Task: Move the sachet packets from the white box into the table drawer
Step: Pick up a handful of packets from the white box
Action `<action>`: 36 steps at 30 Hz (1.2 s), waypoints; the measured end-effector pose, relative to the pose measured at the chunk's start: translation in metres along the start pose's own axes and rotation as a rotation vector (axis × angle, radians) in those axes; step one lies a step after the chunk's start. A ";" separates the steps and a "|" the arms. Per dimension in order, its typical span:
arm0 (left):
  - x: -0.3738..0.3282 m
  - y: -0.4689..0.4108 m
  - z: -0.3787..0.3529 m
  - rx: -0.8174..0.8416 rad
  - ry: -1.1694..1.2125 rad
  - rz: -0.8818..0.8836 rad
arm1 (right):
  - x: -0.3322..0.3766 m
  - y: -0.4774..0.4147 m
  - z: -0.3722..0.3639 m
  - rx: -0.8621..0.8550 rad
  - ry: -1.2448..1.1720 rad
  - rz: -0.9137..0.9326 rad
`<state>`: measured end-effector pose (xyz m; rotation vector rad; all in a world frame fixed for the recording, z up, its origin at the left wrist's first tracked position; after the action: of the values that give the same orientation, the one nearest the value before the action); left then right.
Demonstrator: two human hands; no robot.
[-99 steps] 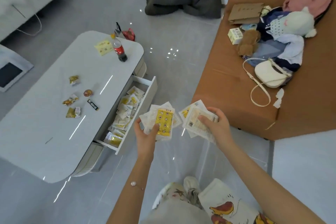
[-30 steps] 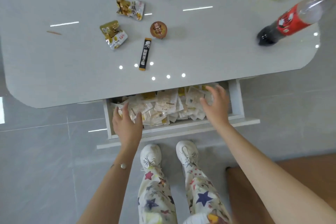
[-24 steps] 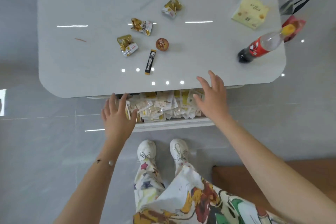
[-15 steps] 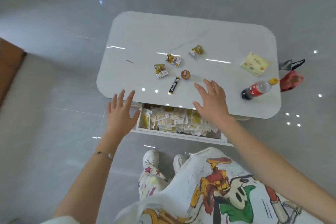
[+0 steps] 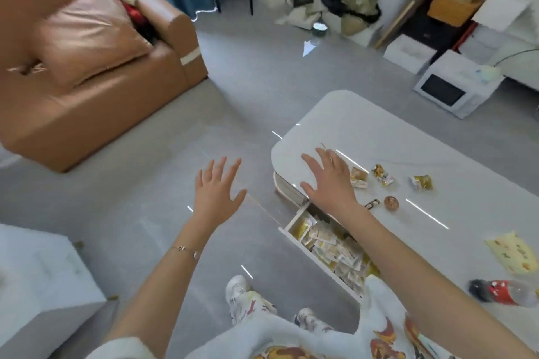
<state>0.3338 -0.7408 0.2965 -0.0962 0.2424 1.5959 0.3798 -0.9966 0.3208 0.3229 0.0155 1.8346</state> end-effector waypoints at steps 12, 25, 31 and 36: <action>0.217 0.060 0.056 -0.133 0.109 0.360 | 0.239 -0.100 -0.021 0.052 0.057 0.305; 0.365 0.121 0.062 -0.171 0.143 0.756 | 0.446 -0.166 -0.070 0.170 0.117 0.713; 0.424 0.122 0.066 -0.210 0.134 0.932 | 0.515 -0.213 -0.080 0.187 0.151 0.891; 0.461 0.120 0.070 -0.230 0.178 1.112 | 0.583 -0.260 -0.082 0.241 0.181 1.009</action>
<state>0.2010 -0.2784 0.2787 -0.3214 0.2649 2.7273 0.4607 -0.3584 0.3191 0.3618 0.2382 2.8713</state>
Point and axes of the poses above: each hand's wrist, its own y-axis away from the middle knuckle, its own z-axis out of the back of the hand, x = y × z, the point moved 2 cm from there along -y, towards the middle knuckle, and after that the axes turned 2 degrees about x, right-handed, at the moved point
